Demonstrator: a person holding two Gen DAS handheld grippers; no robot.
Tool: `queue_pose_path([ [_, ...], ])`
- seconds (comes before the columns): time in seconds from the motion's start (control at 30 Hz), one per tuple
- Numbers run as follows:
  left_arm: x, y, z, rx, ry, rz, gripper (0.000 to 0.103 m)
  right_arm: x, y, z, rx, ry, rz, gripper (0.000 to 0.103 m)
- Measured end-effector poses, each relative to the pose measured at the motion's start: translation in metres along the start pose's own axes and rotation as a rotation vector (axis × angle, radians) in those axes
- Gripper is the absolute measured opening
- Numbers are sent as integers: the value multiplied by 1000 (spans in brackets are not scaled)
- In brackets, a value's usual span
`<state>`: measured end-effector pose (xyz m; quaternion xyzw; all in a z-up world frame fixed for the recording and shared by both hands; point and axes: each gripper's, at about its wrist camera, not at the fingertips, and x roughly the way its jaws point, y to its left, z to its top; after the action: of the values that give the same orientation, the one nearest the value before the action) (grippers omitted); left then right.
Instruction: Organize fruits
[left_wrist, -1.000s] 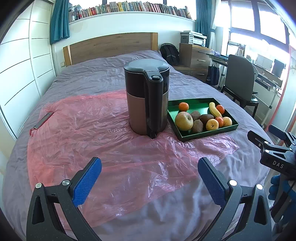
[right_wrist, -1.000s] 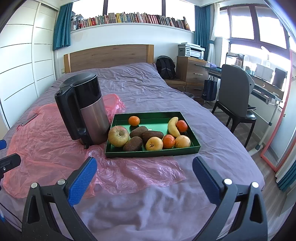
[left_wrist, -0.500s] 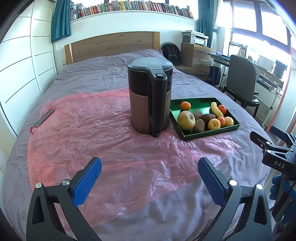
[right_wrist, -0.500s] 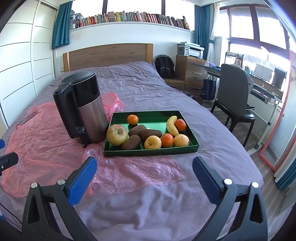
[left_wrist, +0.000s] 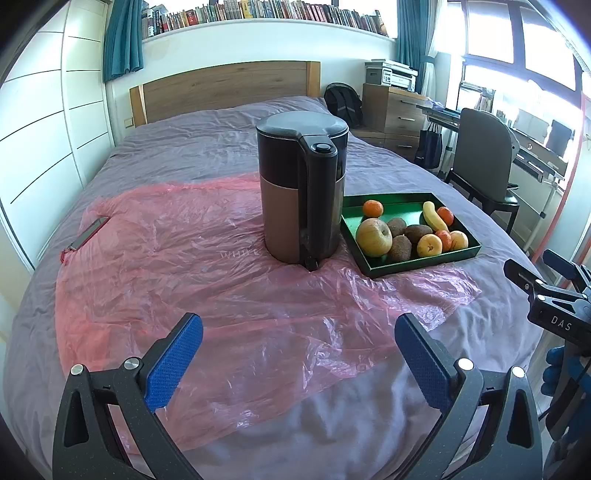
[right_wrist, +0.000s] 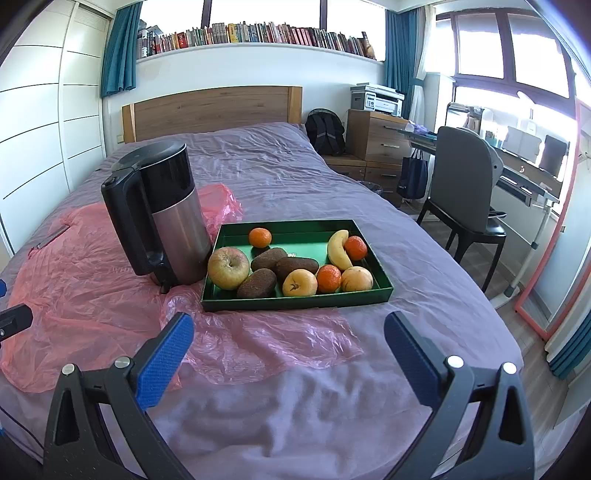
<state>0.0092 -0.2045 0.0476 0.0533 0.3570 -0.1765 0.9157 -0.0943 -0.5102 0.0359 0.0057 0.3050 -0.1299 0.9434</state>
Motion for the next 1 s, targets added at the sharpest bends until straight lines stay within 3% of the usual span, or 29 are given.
queue_pose_path([
  [1.0, 1, 12, -10, -4, 4, 33, 102, 1, -4, -4, 2, 10, -1, 103],
])
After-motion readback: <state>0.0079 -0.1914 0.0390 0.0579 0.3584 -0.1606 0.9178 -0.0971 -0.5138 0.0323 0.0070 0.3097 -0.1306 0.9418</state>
